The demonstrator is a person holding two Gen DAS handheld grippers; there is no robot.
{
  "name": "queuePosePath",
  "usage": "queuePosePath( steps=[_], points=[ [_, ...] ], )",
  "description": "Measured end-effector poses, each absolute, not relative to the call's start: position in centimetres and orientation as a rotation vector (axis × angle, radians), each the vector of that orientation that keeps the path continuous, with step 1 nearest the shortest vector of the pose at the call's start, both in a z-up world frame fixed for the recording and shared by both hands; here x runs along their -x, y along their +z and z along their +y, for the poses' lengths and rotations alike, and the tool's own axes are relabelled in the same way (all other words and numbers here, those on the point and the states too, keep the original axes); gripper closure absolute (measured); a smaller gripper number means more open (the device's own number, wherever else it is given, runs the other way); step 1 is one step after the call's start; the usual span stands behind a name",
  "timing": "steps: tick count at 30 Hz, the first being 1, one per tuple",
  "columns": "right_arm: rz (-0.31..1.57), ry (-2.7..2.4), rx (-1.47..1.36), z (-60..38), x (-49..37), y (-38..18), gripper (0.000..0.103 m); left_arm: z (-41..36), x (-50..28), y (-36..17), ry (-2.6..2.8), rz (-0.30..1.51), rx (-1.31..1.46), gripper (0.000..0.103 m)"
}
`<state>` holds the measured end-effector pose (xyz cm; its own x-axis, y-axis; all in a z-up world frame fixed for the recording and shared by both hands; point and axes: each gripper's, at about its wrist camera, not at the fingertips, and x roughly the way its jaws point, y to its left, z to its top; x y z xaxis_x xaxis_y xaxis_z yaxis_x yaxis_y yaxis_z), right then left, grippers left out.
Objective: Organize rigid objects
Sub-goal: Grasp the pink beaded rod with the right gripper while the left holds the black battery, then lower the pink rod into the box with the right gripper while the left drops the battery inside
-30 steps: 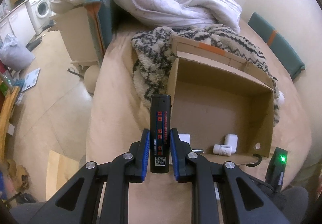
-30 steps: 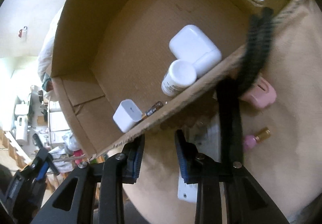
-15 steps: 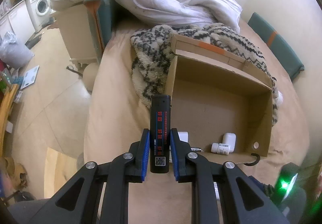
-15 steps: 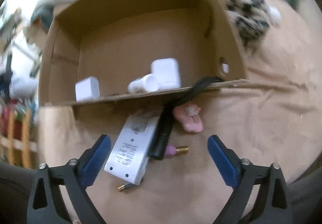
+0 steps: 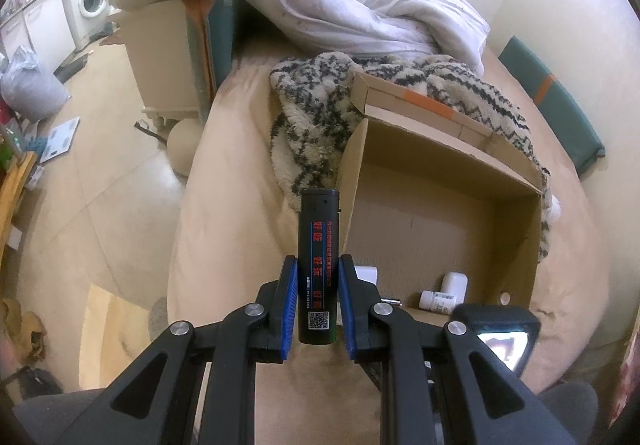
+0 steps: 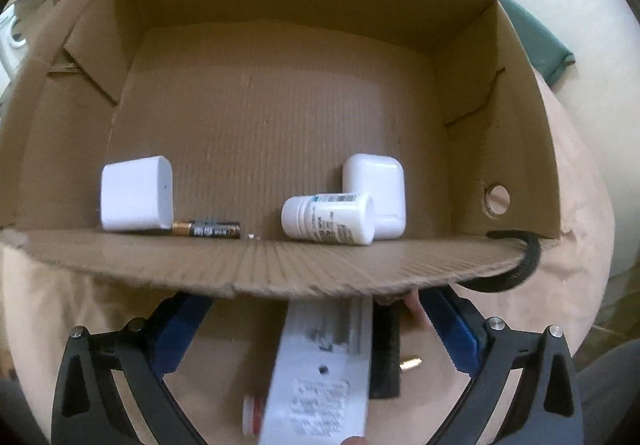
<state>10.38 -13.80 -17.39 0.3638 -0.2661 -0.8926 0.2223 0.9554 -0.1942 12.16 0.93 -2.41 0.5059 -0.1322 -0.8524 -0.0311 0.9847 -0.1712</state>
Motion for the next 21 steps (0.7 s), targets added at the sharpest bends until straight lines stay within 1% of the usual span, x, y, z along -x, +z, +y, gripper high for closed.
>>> queuePosePath(
  steps=[10, 17, 21],
  points=[
    [1.142, -0.365, 0.047, -12.9, -11.7, -18.5, 0.0, 0.6, -12.1, -2.2, -0.07, 1.037, 0.173, 0.085],
    [1.129, -0.285, 0.041, -14.0, -10.1, -18.1, 0.0, 0.5, -12.2, -2.5, -0.072, 1.039, 0.165, 0.085],
    [1.104, -0.211, 0.028, -14.5, -7.7, -16.5, 0.0, 0.5, -12.3, -2.7, -0.061, 1.041, 0.154, 0.085]
  ],
)
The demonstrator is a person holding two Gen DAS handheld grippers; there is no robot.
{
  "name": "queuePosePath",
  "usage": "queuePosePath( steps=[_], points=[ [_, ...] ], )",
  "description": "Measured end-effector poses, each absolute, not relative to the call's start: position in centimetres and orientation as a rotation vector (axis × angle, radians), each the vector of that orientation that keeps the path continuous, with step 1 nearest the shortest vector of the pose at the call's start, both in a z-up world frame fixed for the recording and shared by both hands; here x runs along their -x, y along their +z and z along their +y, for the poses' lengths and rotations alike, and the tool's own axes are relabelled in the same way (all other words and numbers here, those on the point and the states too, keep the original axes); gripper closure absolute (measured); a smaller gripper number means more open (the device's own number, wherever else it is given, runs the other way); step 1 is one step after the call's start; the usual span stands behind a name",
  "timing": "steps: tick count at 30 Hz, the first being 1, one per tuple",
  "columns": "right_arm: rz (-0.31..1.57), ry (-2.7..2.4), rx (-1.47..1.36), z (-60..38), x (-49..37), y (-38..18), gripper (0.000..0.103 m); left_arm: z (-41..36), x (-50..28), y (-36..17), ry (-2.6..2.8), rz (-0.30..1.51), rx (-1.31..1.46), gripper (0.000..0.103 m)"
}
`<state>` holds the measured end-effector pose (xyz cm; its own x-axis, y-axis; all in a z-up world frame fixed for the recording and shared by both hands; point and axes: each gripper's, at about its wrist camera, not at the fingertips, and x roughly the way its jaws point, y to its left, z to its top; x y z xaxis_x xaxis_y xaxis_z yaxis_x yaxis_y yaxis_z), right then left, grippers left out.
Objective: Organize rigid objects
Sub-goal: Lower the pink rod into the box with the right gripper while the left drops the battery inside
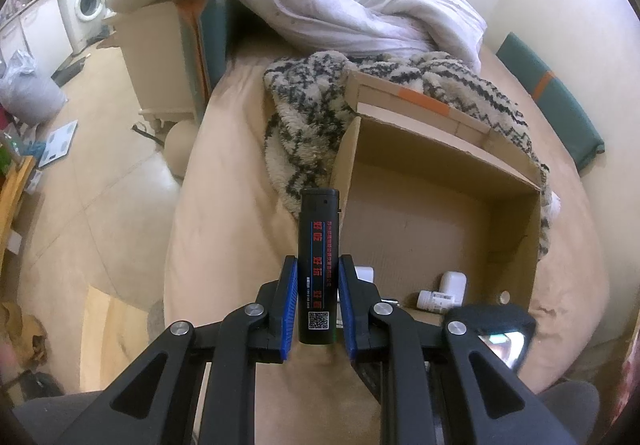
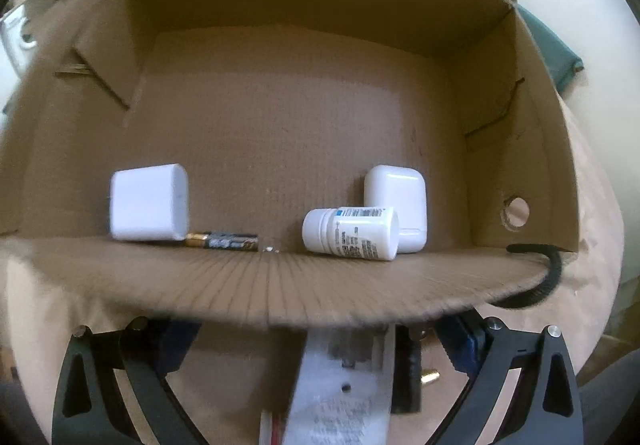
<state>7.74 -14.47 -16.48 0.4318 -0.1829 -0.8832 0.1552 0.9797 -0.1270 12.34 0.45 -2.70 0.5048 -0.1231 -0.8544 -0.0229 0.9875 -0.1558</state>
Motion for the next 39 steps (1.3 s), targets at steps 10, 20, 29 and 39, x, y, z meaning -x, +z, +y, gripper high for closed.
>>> queuePosePath(
  steps=[10, 20, 29, 39],
  points=[
    [1.056, 0.068, -0.181, -20.4, -2.1, -8.2, 0.0, 0.1, -12.5, -3.3, -0.037, 1.051, 0.132, 0.085],
    [0.909, 0.17, -0.273, -25.0, -7.4, -3.0, 0.0, -1.4, -12.5, -4.6, -0.039, 1.08, 0.058, 0.085],
    [0.914, 0.235, -0.368, -26.5, -12.2, -5.6, 0.0, -5.3, -13.7, -5.7, -0.06, 1.066, -0.095, 0.085],
    [1.012, 0.243, -0.351, -25.1, -13.8, -8.9, 0.0, -9.1, -17.3, -8.7, -0.074, 1.083, -0.145, 0.085]
  ],
)
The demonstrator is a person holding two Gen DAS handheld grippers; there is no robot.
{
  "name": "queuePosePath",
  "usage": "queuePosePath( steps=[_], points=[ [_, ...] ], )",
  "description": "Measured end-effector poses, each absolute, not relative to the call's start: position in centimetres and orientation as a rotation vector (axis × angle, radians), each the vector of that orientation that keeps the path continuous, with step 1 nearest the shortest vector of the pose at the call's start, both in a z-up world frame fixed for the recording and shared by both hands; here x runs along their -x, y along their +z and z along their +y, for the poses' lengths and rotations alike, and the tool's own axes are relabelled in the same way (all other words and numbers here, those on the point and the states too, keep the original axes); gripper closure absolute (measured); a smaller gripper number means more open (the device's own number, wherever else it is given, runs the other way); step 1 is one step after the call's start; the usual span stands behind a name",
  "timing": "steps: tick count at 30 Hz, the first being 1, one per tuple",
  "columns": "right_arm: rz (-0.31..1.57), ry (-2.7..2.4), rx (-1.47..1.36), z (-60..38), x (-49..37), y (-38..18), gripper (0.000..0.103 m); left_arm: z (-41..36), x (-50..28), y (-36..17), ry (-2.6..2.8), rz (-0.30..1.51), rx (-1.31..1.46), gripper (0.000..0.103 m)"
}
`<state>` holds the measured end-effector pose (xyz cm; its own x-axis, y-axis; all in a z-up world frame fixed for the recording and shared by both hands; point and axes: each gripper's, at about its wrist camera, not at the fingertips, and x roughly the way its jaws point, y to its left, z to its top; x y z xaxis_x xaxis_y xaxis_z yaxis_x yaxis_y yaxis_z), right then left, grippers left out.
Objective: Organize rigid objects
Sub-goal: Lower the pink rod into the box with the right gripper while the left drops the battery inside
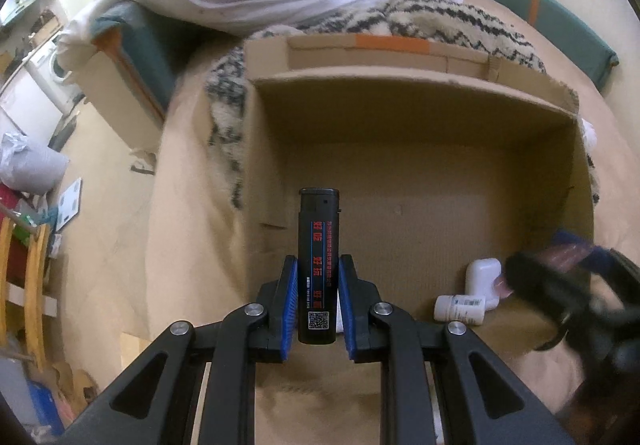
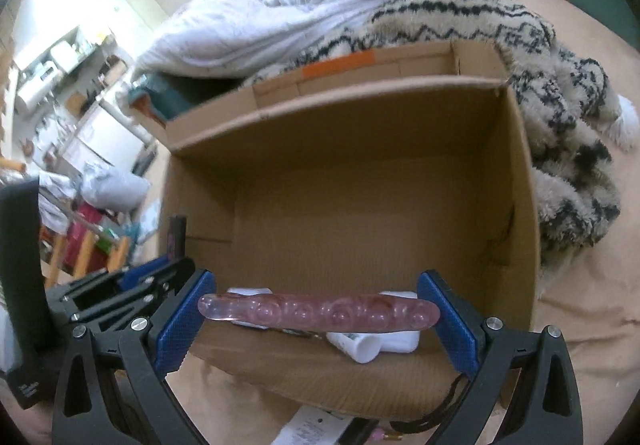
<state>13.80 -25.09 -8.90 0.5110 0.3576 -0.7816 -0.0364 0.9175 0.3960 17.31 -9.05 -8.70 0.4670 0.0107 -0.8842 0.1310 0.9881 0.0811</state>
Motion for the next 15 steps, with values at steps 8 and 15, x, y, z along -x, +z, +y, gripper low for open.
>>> queuePosePath(
  steps=[8, 15],
  points=[
    [1.053, 0.199, -0.347, -25.4, -14.2, -10.1, 0.0, -8.4, -18.3, -10.6, -0.025, 1.123, -0.12, 0.085],
    [1.066, 0.182, -0.312, -25.2, -14.4, -10.6, 0.0, -7.9, -18.4, -11.0, -0.023, 1.15, -0.092, 0.085]
  ],
)
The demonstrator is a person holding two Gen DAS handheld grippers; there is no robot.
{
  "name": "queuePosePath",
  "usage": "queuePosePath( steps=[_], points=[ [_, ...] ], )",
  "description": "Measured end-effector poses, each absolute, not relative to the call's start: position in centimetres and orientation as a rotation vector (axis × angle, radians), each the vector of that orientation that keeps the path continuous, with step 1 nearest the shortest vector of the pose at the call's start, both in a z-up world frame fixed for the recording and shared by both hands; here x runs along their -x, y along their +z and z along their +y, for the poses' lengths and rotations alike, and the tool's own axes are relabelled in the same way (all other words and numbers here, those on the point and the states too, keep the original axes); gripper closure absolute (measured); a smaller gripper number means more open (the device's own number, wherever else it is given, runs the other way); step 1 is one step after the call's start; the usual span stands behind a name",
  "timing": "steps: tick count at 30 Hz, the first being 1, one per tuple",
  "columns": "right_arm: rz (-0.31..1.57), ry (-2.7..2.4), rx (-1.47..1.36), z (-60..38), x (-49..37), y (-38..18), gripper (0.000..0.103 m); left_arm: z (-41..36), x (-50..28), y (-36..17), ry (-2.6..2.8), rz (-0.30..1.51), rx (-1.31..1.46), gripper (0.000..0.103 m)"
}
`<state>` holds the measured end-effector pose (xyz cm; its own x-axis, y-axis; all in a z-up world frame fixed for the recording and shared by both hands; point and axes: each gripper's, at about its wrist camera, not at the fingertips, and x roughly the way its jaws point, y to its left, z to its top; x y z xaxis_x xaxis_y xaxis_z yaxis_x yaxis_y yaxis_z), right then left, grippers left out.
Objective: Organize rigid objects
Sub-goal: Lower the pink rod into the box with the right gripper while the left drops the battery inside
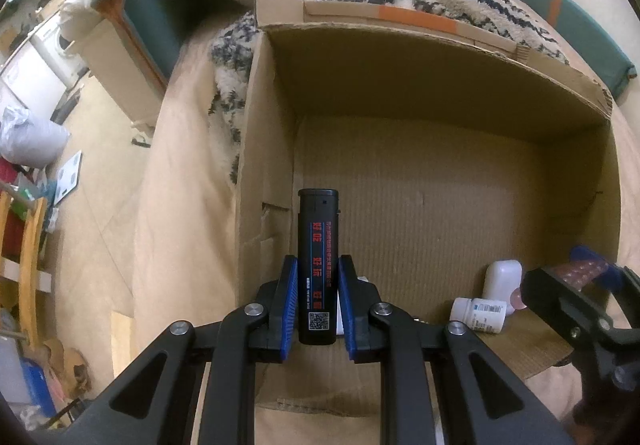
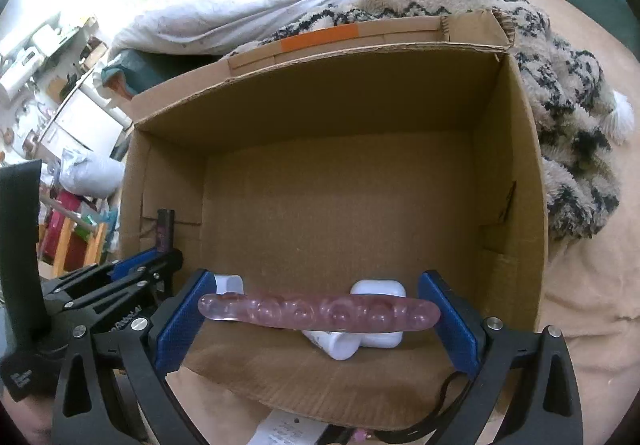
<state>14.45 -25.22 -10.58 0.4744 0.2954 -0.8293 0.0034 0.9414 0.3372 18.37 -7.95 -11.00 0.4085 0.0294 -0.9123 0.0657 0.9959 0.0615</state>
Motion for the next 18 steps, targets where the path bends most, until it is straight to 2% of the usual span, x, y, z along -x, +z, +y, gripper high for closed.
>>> queuePosePath(
  steps=[9, 10, 11, 12, 14, 18],
  points=[
    [1.061, 0.167, -0.396, -26.6, -14.6, -10.9, 0.0, -8.1, -18.4, -11.5, -0.041, 1.176, -0.081, 0.085],
    [1.047, 0.171, -0.412, -26.8, -14.5, -10.8, 0.0, -8.1, -18.4, -11.5, -0.042, 1.177, -0.084, 0.081],
    [1.029, 0.176, -0.425, -27.0, -14.4, -10.6, 0.0, -8.2, -18.4, -11.4, -0.047, 1.177, -0.086, 0.069],
    [1.009, 0.176, -0.436, -27.2, -14.3, -10.3, 0.0, -8.3, -18.4, -11.3, -0.07, 1.177, -0.075, 0.065],
    [0.973, 0.175, -0.452, -27.7, -14.1, -9.8, 0.0, -8.6, -18.2, -11.1, -0.105, 1.174, -0.046, 0.048],
    [0.932, 0.162, -0.473, -28.4, -13.9, -9.1, 0.0, -9.2, -17.6, -10.4, -0.109, 1.133, -0.064, 0.04]
  ],
)
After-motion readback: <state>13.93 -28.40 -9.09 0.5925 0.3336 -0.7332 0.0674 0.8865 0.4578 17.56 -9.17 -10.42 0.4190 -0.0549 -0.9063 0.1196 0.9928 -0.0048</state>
